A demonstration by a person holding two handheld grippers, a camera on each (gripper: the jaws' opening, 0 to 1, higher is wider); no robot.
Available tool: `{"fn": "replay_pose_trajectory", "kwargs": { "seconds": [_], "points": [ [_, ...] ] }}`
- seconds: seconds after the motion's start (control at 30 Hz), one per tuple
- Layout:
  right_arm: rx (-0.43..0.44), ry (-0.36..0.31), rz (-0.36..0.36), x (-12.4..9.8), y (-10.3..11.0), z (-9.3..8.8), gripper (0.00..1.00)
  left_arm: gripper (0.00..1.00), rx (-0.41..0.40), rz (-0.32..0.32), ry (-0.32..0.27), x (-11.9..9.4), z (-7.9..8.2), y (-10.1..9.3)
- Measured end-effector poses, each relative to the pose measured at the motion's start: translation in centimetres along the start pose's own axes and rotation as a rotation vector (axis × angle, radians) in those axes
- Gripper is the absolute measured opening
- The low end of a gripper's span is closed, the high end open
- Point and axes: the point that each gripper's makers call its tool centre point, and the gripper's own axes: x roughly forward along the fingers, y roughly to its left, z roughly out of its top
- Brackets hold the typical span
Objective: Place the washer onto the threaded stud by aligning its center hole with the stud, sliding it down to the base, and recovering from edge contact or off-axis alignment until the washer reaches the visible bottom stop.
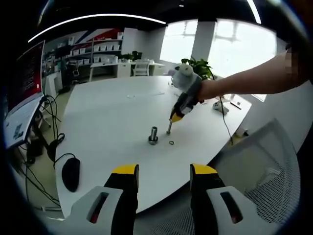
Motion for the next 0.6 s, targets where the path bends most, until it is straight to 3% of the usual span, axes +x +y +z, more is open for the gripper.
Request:
{"fn": "replay_pose_trajectory", "kwargs": {
  "seconds": [0.6],
  "points": [
    [0.006, 0.038, 0.023, 0.47, 1.08, -0.5, 0.13, 0.4, -0.004, 0.004, 0.001, -0.01, 0.0, 0.11]
  ]
}}
